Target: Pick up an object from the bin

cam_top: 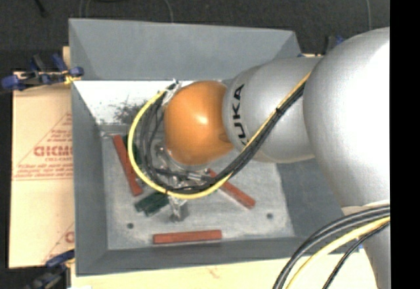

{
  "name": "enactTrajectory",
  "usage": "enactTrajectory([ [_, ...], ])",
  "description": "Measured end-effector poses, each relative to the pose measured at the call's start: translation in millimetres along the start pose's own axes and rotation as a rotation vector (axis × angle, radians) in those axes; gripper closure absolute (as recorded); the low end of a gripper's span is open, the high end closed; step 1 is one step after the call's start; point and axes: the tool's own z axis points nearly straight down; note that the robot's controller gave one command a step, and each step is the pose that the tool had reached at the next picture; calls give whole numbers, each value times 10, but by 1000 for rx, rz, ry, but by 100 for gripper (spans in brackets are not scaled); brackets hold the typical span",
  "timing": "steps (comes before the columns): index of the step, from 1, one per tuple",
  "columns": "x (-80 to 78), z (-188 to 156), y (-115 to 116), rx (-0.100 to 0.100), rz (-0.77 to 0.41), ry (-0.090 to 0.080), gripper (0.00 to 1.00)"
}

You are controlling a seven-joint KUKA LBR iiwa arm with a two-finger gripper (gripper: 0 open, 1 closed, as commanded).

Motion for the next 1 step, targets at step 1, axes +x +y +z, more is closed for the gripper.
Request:
enactTrajectory([
  [1,27,49,-26,-2,34,-5,0],
])
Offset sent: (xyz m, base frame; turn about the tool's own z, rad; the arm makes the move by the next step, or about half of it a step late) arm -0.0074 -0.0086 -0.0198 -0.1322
